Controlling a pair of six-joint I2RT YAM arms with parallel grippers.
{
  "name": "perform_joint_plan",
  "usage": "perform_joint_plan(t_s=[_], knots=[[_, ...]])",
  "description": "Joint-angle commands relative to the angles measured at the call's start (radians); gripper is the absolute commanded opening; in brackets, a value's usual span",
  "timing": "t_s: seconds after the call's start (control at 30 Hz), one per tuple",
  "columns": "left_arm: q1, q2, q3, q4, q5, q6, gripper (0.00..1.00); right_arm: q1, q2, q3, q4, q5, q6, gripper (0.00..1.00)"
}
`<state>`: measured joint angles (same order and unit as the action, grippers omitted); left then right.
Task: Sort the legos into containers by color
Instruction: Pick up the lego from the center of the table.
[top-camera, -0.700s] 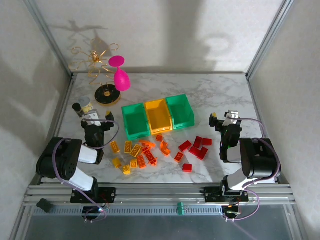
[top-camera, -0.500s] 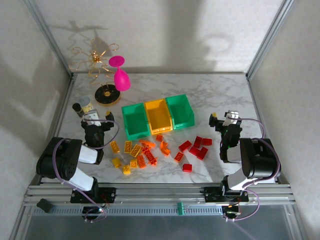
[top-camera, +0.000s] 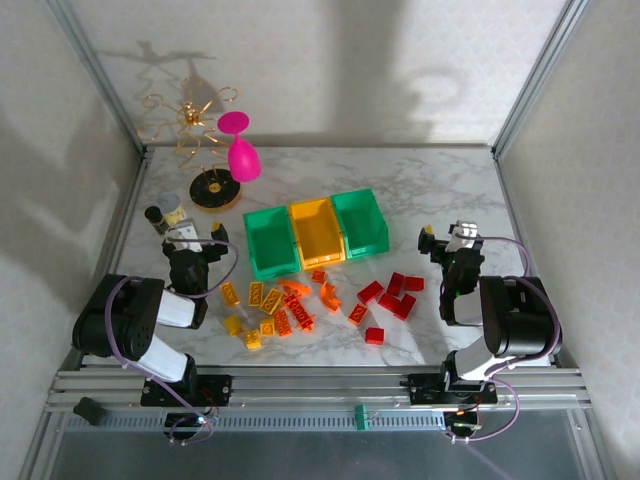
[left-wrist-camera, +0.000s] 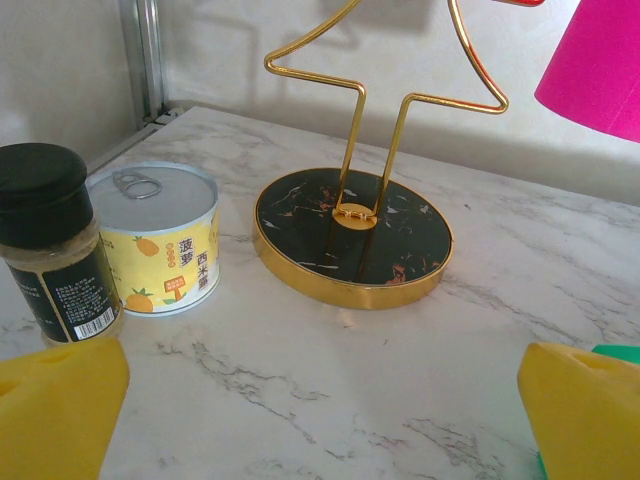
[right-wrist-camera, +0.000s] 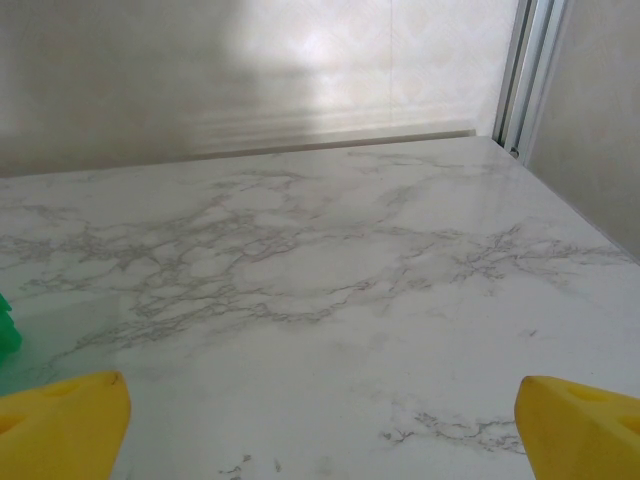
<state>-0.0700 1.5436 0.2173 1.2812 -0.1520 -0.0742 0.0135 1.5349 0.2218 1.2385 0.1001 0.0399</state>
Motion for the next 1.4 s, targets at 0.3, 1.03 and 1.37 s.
perform_joint_plan(t_s=[0.3,1.03,1.37], knots=[[-0.001,-0.023,0.010,-0.010,0.066,0.037,0.99,0.005,0.007,-0.001,0.039,-0.012,-0.012,0.99],[-0.013,-0.554,0.141,-0.703,0.010,-0.187,0.99,-0.006,-0.241,0.326,-0.797,0.002,0.273,0.99],[0.003,-0.727,0.225,-1.160,-0.154,-0.604,1.00,-0.035,-0.300,0.417,-1.129,-0.098,0.468,0.99]])
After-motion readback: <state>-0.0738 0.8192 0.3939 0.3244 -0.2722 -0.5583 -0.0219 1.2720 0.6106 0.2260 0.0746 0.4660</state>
